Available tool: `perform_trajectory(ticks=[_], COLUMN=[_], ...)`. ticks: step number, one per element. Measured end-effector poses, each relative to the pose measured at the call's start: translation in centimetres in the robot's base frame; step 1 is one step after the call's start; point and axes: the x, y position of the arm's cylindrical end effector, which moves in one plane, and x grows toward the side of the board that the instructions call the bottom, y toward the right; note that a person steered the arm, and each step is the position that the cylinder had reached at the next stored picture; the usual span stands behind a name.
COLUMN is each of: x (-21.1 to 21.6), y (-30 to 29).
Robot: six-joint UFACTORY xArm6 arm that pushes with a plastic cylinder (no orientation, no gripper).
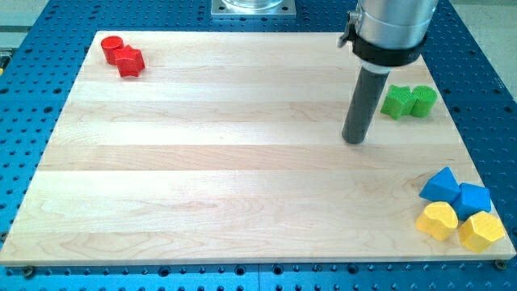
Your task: Push the yellow blocks into the red star
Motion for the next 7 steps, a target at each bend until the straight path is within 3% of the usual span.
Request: perform_trajectory(ticks=[2,5,7], x=[3.1,3.8,4.5], y=[5.0,19.9,20.2])
